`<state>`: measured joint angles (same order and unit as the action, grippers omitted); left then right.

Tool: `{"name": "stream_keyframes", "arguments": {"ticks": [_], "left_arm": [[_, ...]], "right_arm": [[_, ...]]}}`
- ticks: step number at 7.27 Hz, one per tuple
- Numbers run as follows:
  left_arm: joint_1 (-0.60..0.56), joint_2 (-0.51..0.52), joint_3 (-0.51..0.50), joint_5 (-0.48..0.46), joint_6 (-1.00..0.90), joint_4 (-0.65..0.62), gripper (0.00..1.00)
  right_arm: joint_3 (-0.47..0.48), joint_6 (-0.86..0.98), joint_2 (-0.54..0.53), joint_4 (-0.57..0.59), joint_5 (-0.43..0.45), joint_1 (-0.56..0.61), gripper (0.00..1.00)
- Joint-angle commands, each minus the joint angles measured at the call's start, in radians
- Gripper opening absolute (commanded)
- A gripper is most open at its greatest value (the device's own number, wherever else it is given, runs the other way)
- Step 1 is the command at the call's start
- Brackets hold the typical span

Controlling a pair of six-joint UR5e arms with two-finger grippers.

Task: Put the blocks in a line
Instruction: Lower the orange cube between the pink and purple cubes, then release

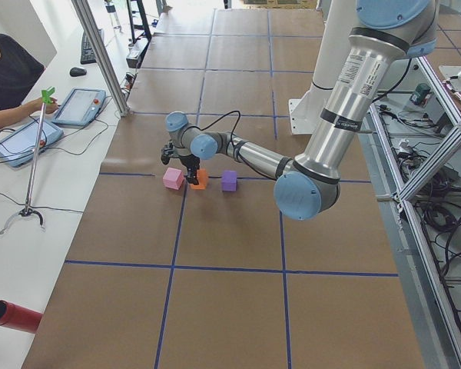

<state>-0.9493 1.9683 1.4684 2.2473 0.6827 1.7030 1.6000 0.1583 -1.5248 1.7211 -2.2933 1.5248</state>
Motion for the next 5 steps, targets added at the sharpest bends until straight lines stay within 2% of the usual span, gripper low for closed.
{"name": "stream_keyframes", "arguments": {"ticks": [1, 2, 4, 5], "left_arm": [[0.003, 0.000, -0.002, 0.000, 0.001, 0.003, 0.06], [0.003, 0.000, -0.002, 0.000, 0.000, 0.003, 0.17], [0.004, -0.012, -0.003, -0.002, -0.011, 0.030, 1.00], [0.004, -0.014, -0.002, -0.002, -0.006, 0.036, 1.00]], "right_arm": [[0.000, 0.000, 0.000, 0.000, 0.000, 0.000, 1.00], [0.000, 0.000, 0.000, 0.000, 0.000, 0.000, 1.00], [0.001, 0.001, 0.000, 0.000, 0.000, 0.000, 1.00], [0.000, 0.000, 0.000, 0.000, 0.000, 0.000, 1.00]]}}
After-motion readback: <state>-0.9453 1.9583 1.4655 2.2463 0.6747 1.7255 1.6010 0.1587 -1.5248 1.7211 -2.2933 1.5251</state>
